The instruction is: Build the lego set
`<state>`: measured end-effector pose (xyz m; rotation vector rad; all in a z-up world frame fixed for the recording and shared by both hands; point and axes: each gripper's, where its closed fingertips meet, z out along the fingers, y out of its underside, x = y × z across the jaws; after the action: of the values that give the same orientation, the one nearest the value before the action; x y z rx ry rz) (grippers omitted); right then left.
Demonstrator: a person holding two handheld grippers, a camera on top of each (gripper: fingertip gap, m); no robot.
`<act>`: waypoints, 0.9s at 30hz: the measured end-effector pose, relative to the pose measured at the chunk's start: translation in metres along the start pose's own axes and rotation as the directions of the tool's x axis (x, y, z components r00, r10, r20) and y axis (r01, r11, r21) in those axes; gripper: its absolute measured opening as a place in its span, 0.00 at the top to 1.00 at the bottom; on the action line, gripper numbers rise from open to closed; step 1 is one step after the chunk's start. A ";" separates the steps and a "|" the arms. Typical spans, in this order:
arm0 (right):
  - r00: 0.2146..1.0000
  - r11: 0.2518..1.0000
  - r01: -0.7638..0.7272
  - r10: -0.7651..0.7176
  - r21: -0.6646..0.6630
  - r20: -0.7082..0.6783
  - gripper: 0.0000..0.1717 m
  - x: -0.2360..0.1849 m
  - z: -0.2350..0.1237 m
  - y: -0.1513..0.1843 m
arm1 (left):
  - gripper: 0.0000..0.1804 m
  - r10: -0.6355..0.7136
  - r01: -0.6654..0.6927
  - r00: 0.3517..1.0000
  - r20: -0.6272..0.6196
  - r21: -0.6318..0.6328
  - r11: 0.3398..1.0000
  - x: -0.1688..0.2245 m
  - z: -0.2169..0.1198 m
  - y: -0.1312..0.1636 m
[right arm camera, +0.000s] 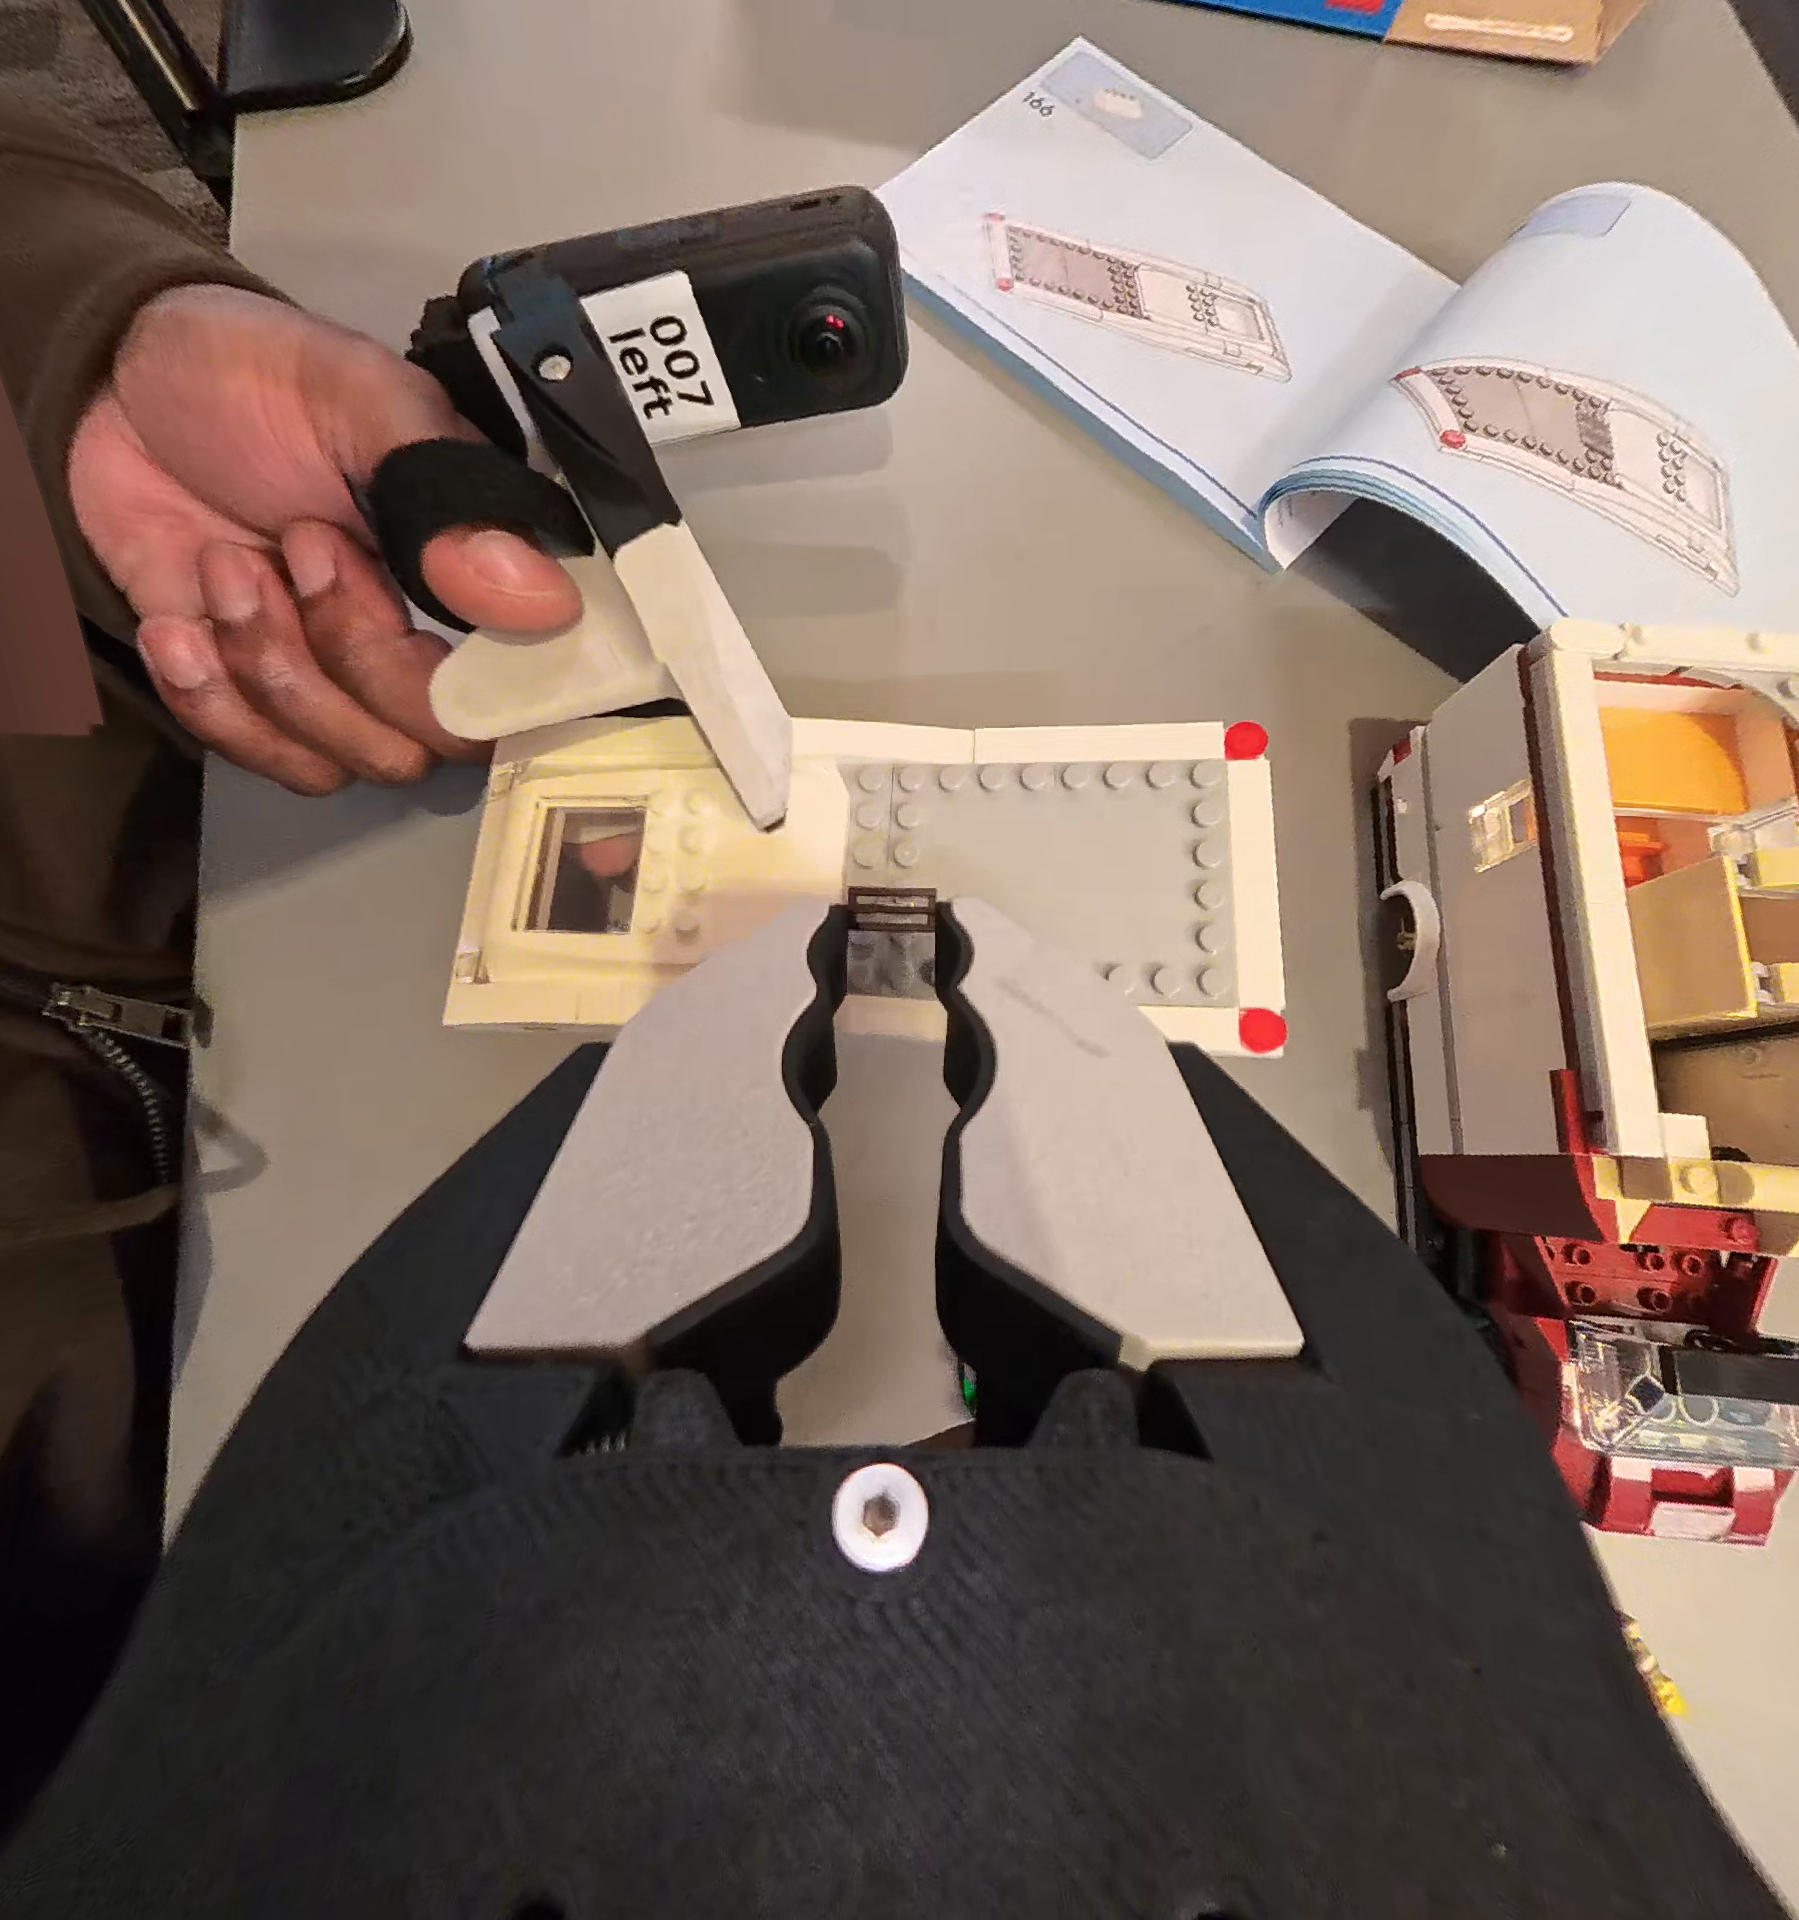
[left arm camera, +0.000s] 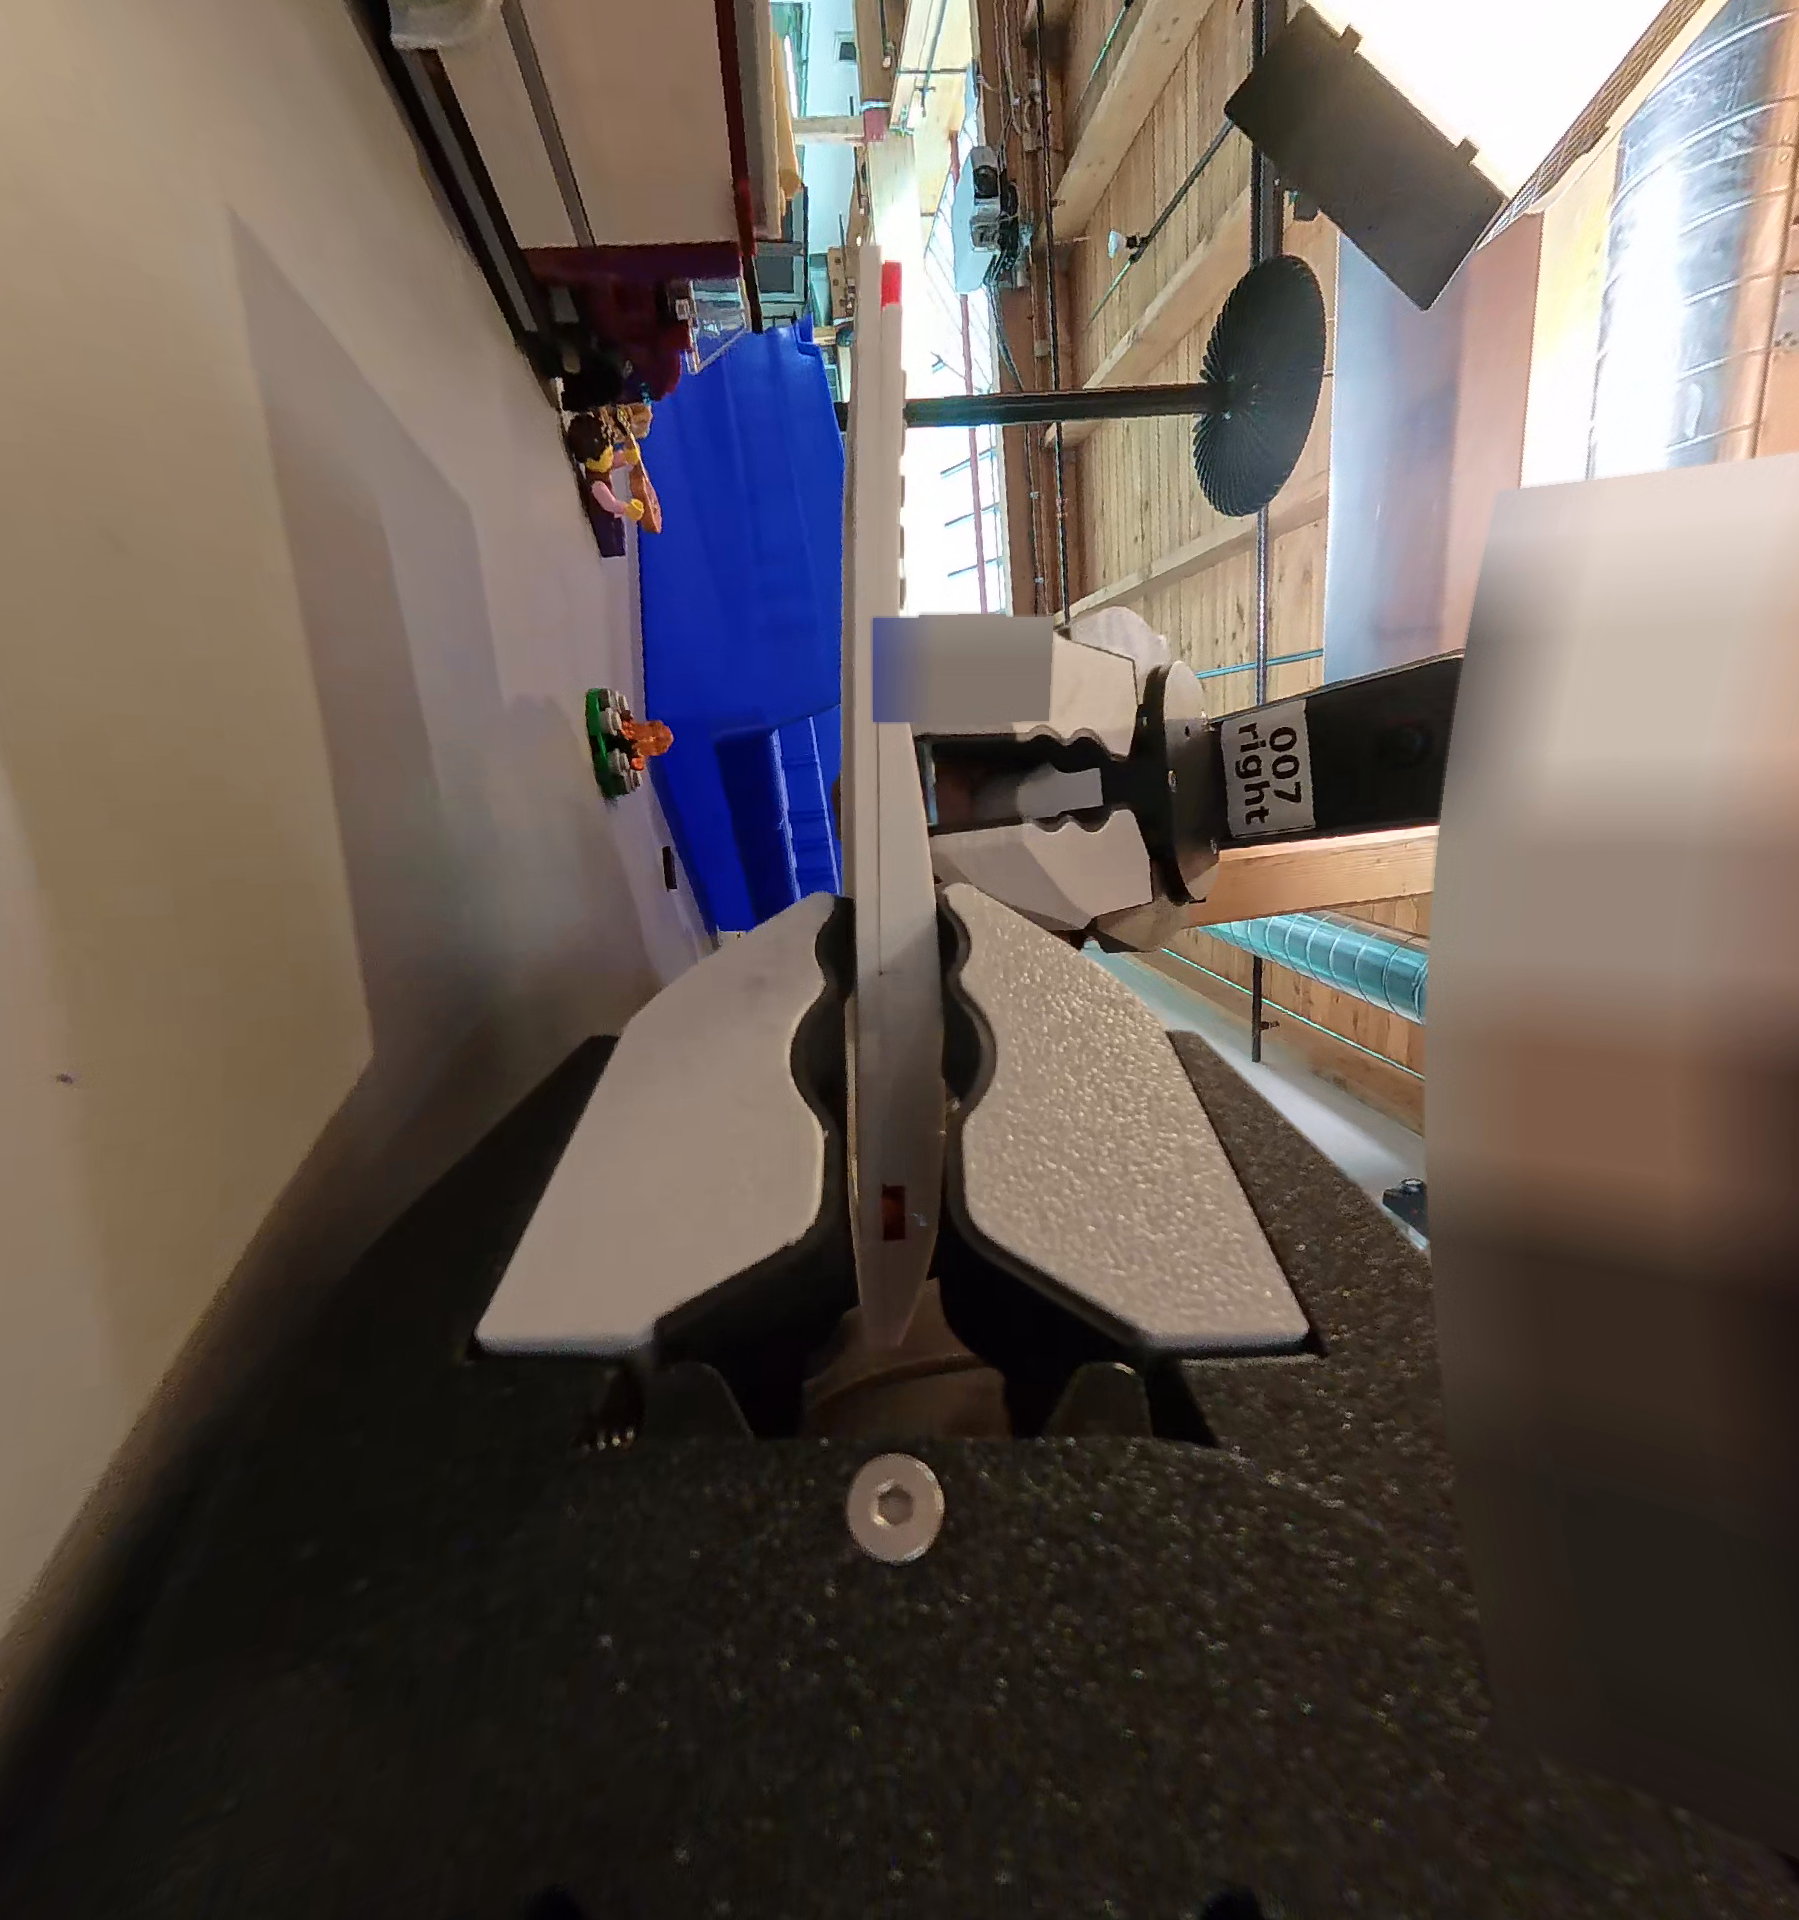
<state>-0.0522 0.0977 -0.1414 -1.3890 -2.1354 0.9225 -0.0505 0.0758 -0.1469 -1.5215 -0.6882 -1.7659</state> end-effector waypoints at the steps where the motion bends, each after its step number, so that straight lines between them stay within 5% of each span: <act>1: 1.000 1.000 0.003 -0.003 -0.004 0.000 0.91 0.000 0.001 0.001 | 0.92 0.005 -0.005 1.000 0.003 -0.002 1.000 0.000 0.000 0.000; 27: 0.997 0.996 -0.077 0.078 0.043 -0.025 0.85 0.006 -0.004 0.002 | 0.92 0.013 -0.013 1.000 0.002 0.010 1.000 -0.001 -0.001 -0.001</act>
<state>-0.0503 0.1047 -0.1404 -1.4641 -2.0436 0.9670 -0.0523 0.0759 -0.1479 -1.5186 -0.6854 -1.7490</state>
